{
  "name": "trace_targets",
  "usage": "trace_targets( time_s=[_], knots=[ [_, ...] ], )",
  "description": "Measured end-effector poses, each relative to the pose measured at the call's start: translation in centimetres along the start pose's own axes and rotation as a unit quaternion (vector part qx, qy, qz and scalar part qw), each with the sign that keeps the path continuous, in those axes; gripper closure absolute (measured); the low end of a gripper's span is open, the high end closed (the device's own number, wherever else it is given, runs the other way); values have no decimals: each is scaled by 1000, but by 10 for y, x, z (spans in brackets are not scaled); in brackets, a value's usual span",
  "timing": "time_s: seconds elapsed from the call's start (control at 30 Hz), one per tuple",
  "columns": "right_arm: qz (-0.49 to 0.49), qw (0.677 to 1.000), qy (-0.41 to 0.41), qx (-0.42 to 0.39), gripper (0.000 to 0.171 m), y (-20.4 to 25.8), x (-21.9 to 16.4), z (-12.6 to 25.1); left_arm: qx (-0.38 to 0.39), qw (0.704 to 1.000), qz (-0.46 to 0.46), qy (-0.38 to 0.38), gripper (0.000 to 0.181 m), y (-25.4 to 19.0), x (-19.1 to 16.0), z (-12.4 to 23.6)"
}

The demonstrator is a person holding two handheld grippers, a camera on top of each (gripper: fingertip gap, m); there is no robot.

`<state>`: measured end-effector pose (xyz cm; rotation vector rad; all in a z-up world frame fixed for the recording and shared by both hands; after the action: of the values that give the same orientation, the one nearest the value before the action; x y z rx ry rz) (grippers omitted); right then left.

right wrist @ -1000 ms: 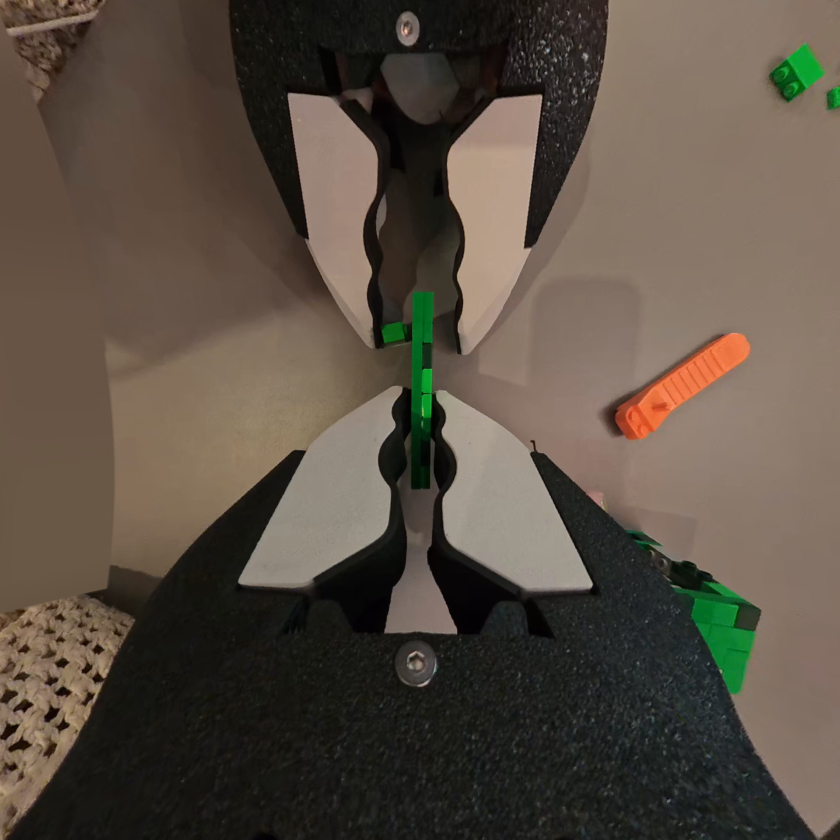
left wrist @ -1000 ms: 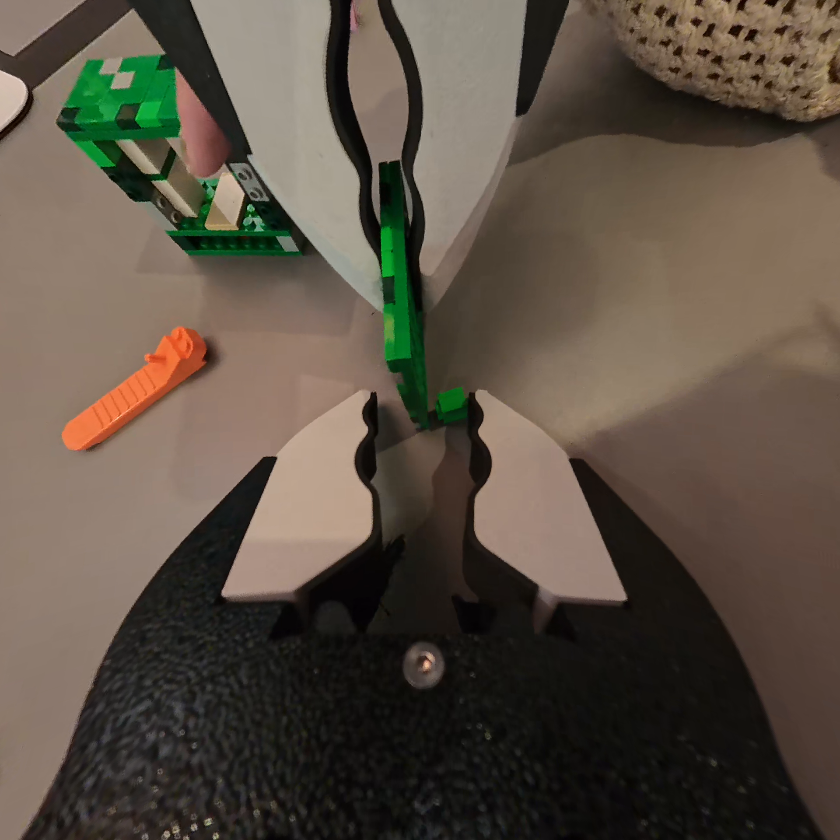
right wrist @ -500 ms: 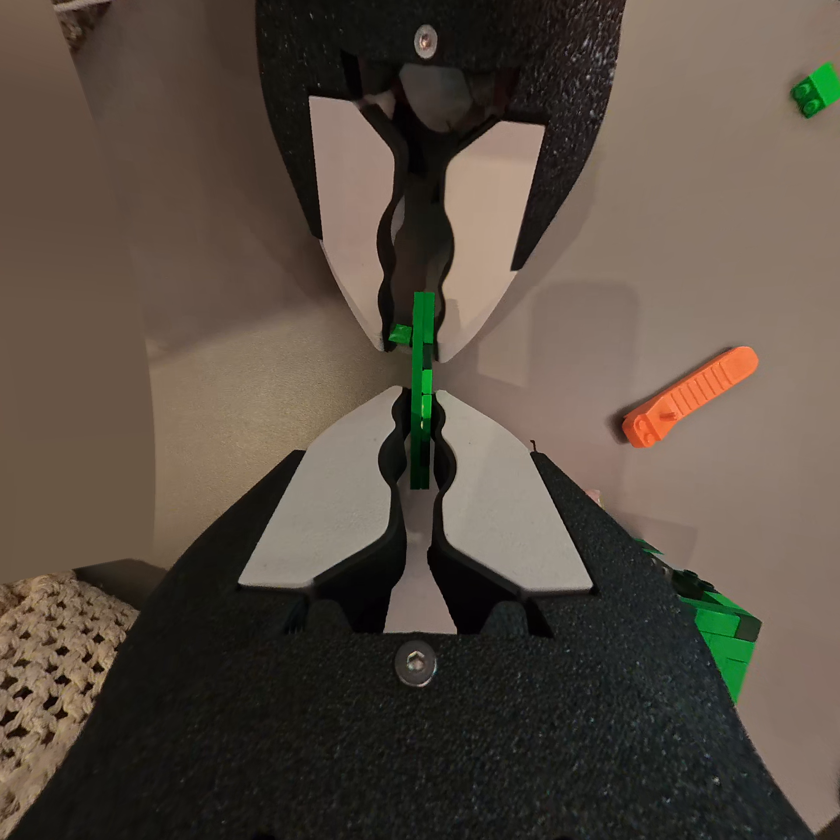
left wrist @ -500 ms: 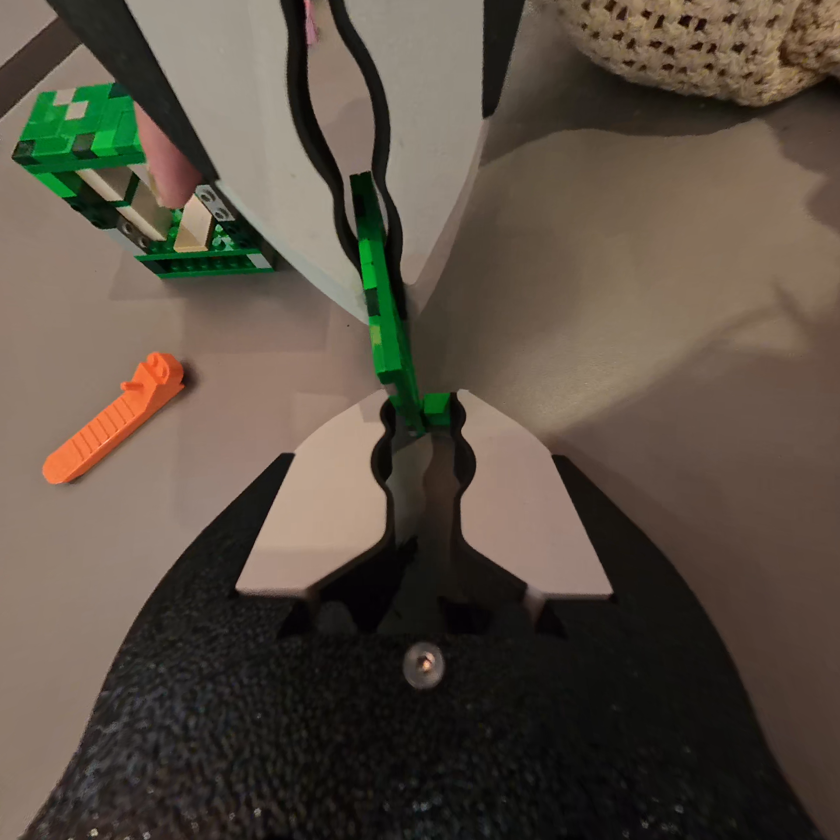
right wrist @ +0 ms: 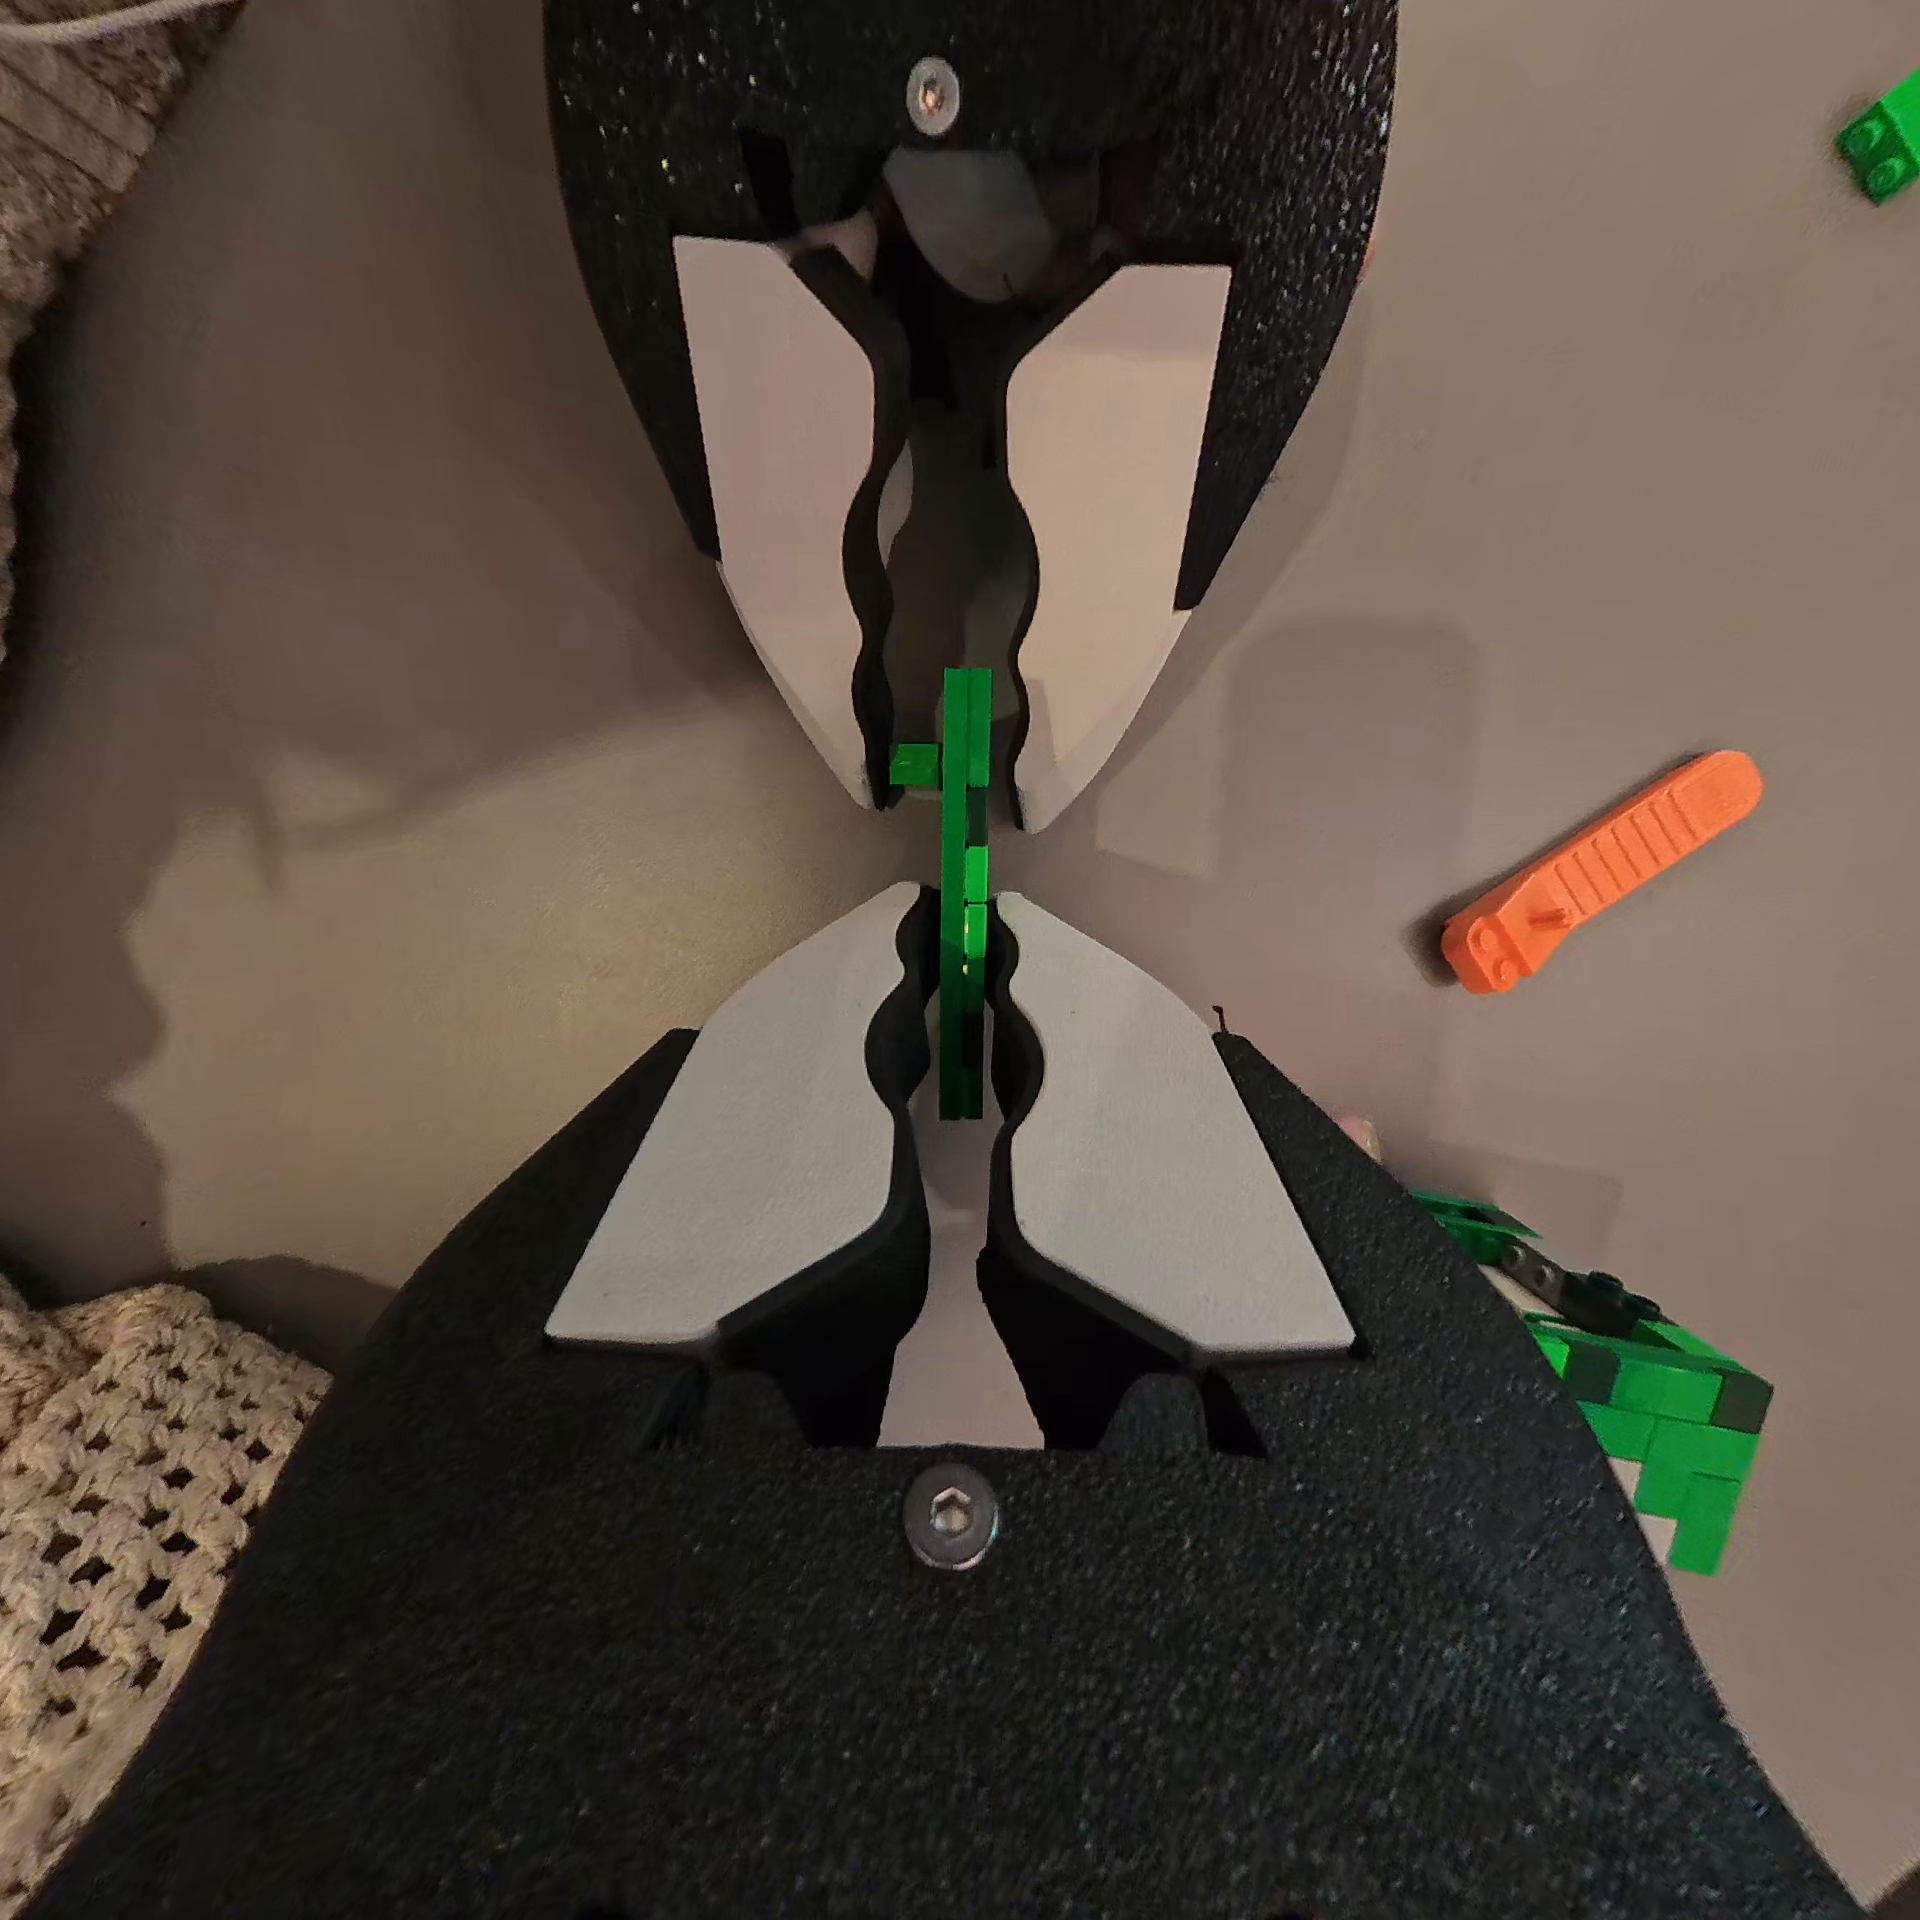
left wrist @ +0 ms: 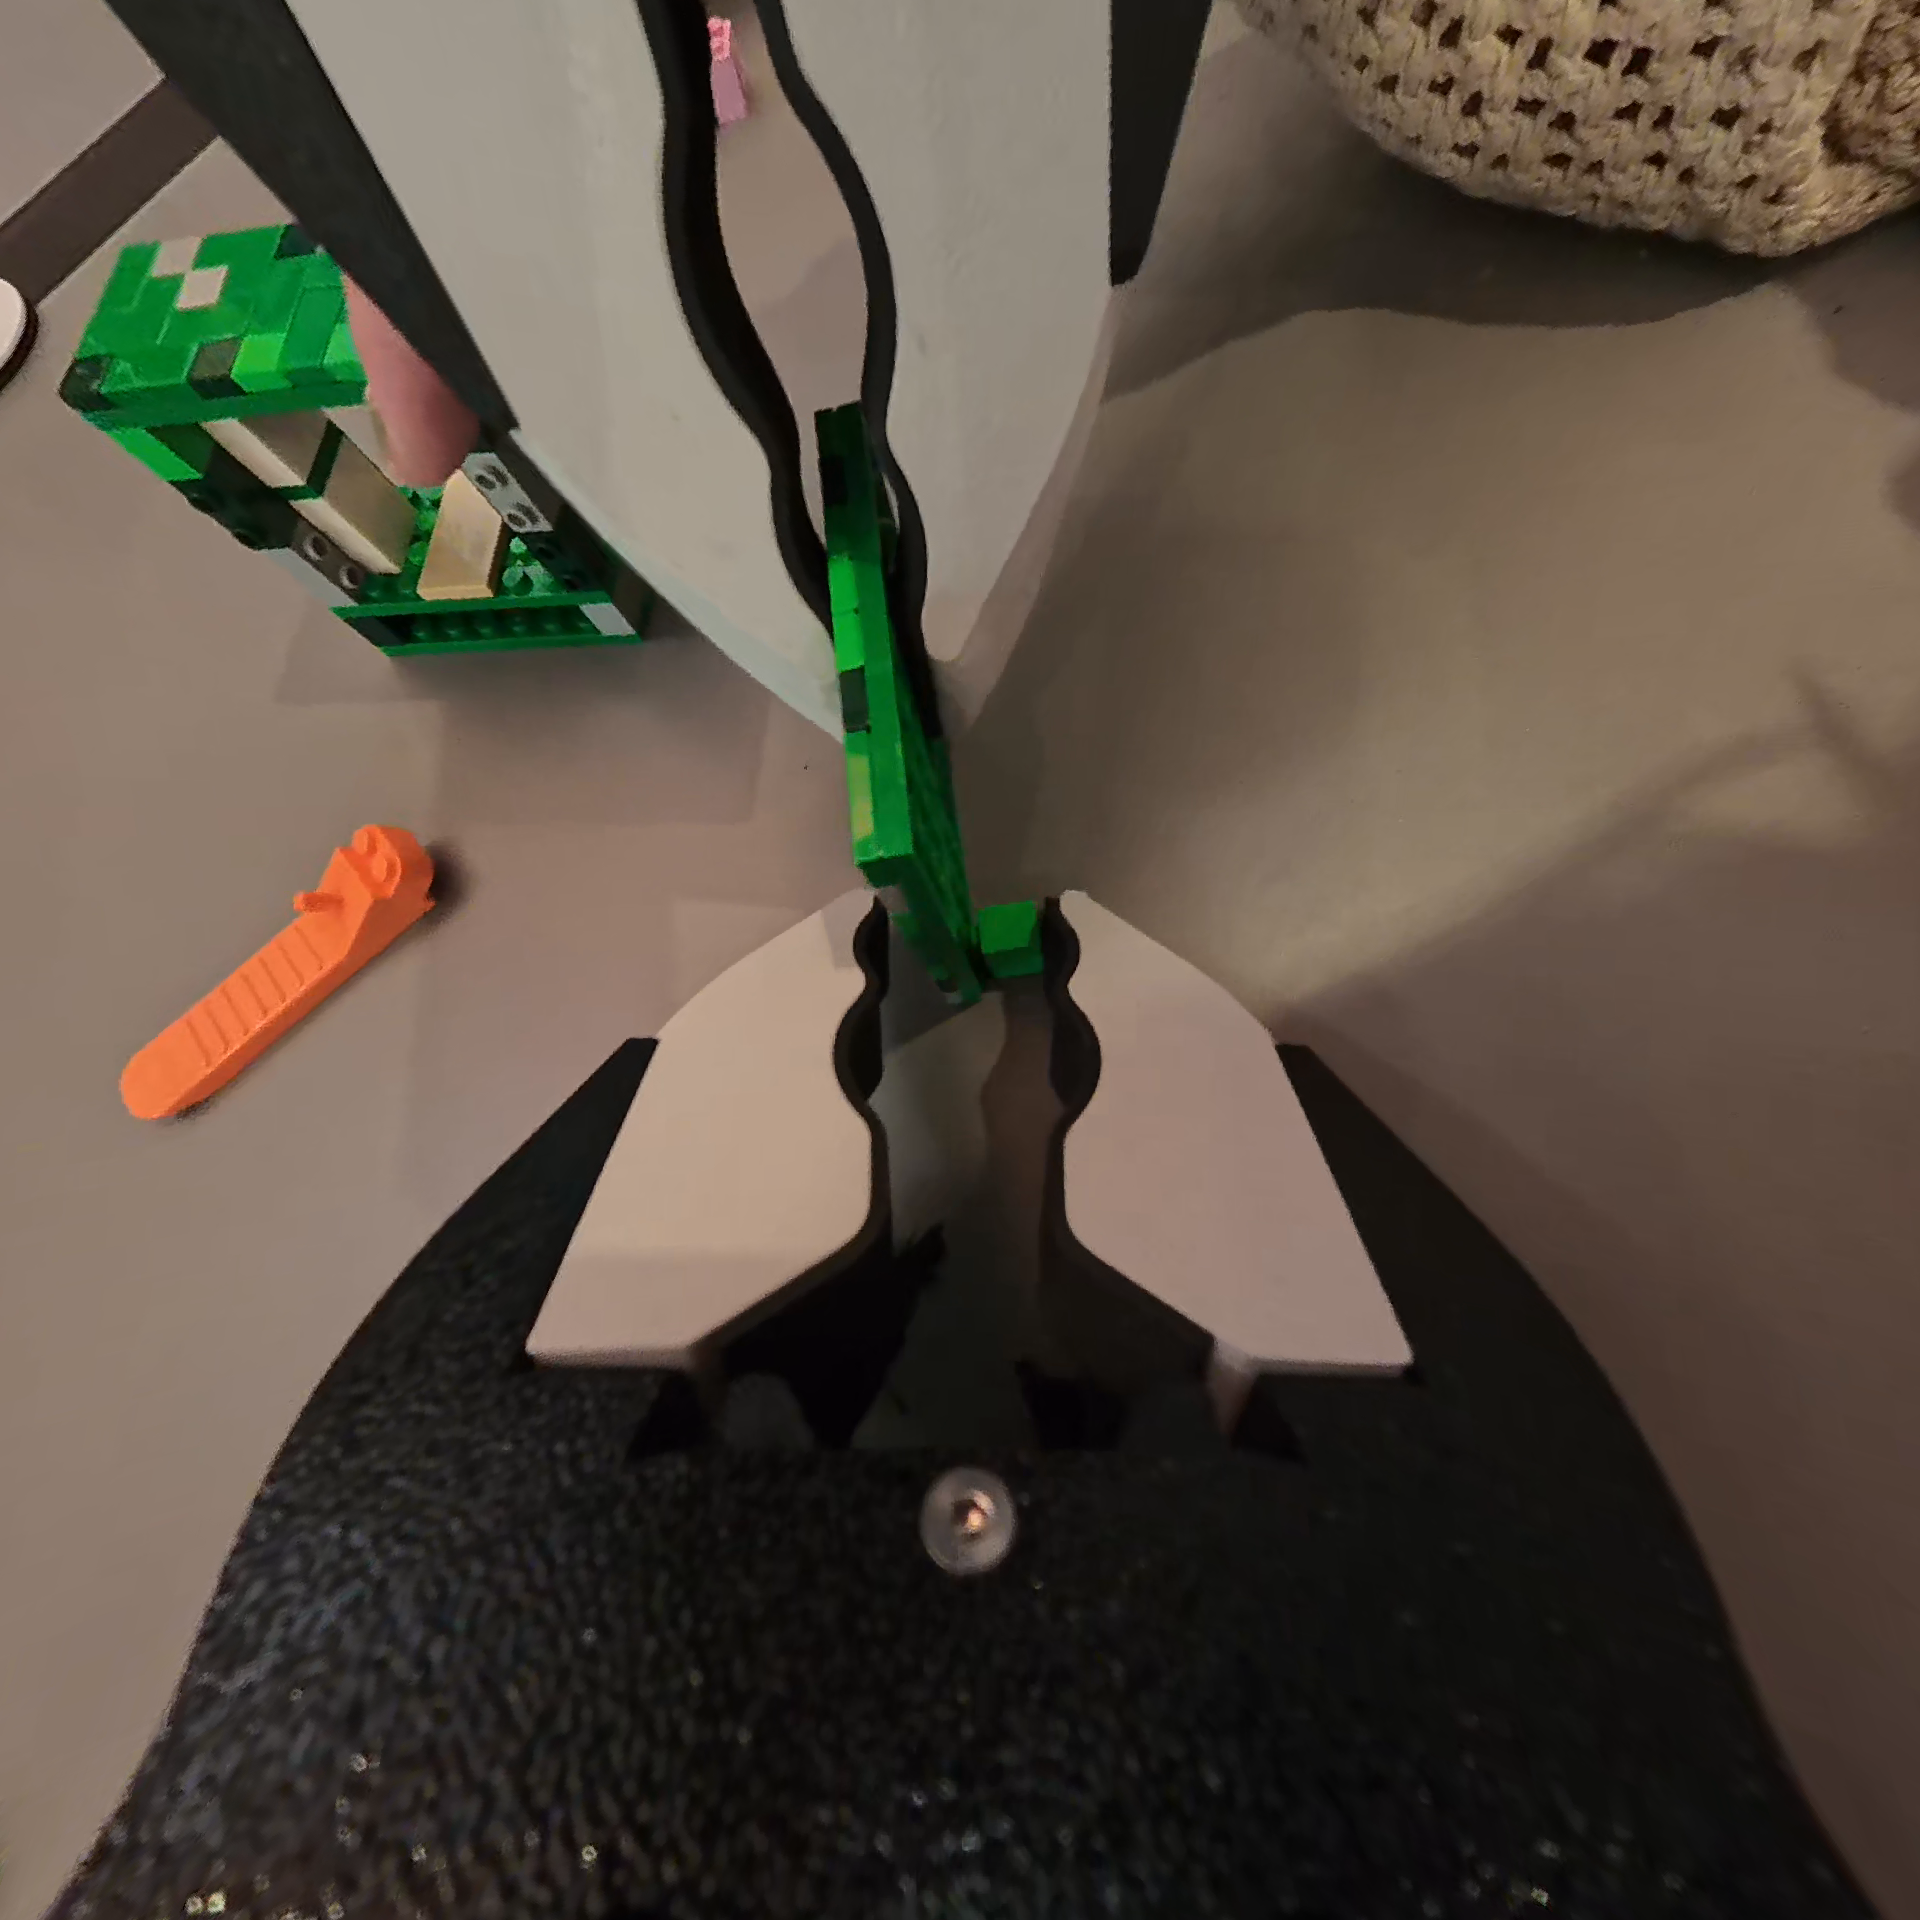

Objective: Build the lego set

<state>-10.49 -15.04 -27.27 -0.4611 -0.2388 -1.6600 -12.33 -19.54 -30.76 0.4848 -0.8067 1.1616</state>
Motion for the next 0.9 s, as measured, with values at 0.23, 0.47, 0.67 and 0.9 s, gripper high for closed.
trace_targets(
  time_s=[0.23,0.47,0.67,0.9],
  knots=[
    [-7,1000,3,1,165,3,-3,2,-3,1000,16,3,147,-3,-1,1],
    [-13,1000,5,-1,165,3,-3,2,-23,999,28,11,140,-5,-1,-1],
    [-13,1000,7,-2,165,3,-3,2,-27,999,15,10,154,-5,1,-3],
    [-14,1000,5,3,165,5,-2,2,-20,1000,6,9,161,-6,1,-3]
  ],
)
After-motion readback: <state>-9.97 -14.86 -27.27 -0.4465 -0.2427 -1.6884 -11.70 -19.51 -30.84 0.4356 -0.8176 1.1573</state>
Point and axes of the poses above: each gripper's, where its closed fingertips meet, z back along the fingers, x out of its top, y = z × x across the jaws, the point moved 3 cm from there along z, back along the fingers, and after that the axes turned 15 degrees about z, right-handed, at the moved point
